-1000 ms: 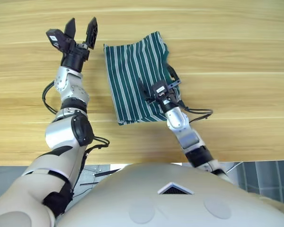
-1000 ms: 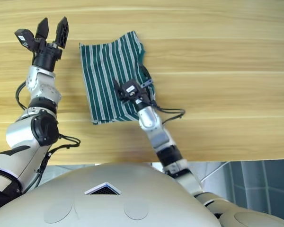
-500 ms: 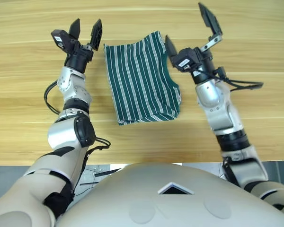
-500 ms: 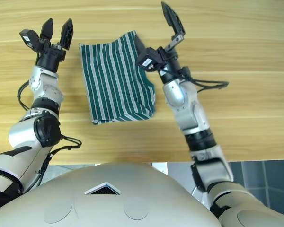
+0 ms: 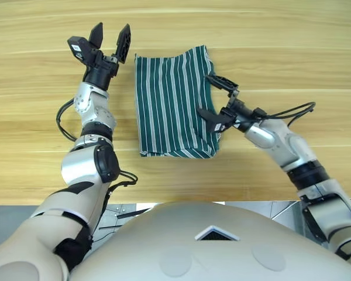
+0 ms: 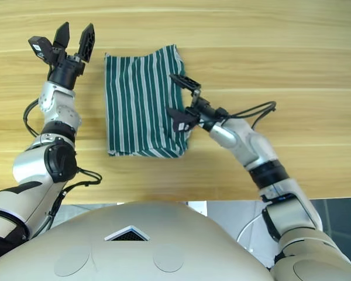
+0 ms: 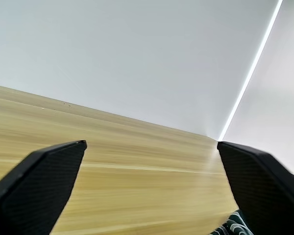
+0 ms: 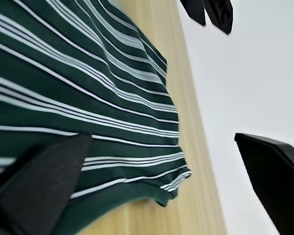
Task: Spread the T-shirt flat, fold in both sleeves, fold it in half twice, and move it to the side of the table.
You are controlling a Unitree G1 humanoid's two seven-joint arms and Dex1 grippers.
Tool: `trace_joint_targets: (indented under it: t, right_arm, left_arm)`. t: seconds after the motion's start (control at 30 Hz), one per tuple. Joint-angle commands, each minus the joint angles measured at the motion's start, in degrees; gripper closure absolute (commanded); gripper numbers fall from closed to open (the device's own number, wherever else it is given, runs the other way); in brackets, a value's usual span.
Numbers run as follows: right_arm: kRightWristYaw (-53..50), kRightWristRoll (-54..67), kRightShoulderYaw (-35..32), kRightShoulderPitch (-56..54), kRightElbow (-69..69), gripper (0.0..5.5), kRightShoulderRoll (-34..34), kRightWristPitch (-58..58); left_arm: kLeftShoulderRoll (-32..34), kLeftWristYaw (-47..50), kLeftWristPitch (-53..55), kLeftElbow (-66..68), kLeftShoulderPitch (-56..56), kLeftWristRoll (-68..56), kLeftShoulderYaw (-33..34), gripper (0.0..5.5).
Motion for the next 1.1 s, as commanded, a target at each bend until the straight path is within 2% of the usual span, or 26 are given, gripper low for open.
trace_joint_targets:
  t: [0.03, 0.2, 0.27, 0.33, 0.4, 0.47, 0.57, 0.67, 0.77, 0.9, 1.1]
  right_arm:
    - [6.59, 5.09, -2.69, 3.76, -6.25, 0.10, -4.26, 0.19]
    - [8.01, 5.89, -5.20, 4.16, -7.08, 0.10, -3.96, 1.24]
    - [8.32, 8.16, -7.28, 4.11, -8.42, 0.10, -3.73, 1.44]
    - [10.44, 13.45, -10.45, 4.24, -10.66, 0.10, -4.98, 1.57]
    - [13.24, 19.48, -15.34, 4.24, -11.87, 0.10, -8.24, 1.90]
    - [16.68, 23.37, -19.87, 3.44, -9.60, 0.10, -12.75, 2.34]
    - [21.36, 23.31, -22.30, 5.30, -5.71, 0.10, -18.79, 2.15]
    - [27.73, 23.13, -21.91, 11.18, -4.05, 0.10, -24.54, 0.46]
    - [35.57, 27.17, -19.02, 17.45, -6.81, 0.10, -27.87, -2.32]
    - [42.73, 29.64, -14.88, 20.47, -9.25, 0.10, -28.22, -3.31]
    - [44.87, 29.72, -11.42, 18.68, -11.23, 0.10, -24.72, -1.94]
  left_arm:
    - [0.11, 0.00, -0.57, -0.48, 0.34, 1.01, -0.71, 0.54]
    - [-0.01, -1.30, -2.65, -1.32, 1.40, 2.19, -2.08, 0.54]
    - [0.38, -4.27, -5.97, -4.08, 3.14, 3.42, -3.79, 0.54]
    - [2.23, -10.77, -9.52, -12.34, 7.19, 3.52, -6.62, 0.54]
    - [6.55, -17.10, -10.14, -24.71, 12.99, 3.80, -10.45, 0.54]
    - [13.88, -22.73, -8.33, -36.78, 19.42, 3.87, -12.89, 0.54]
    - [24.42, -27.42, -4.62, -46.89, 26.34, 4.39, -13.54, 0.54]
    - [35.39, -32.51, -4.08, -53.59, 37.64, 7.60, -13.58, 0.54]
    - [39.95, -33.36, -5.83, -59.76, 47.15, 10.21, -14.97, 0.54]
    - [41.36, -32.90, -7.83, -63.66, 52.82, 11.33, -18.15, 0.54]
    - [38.94, -28.18, -9.52, -63.58, 52.37, 16.29, -24.71, 0.54]
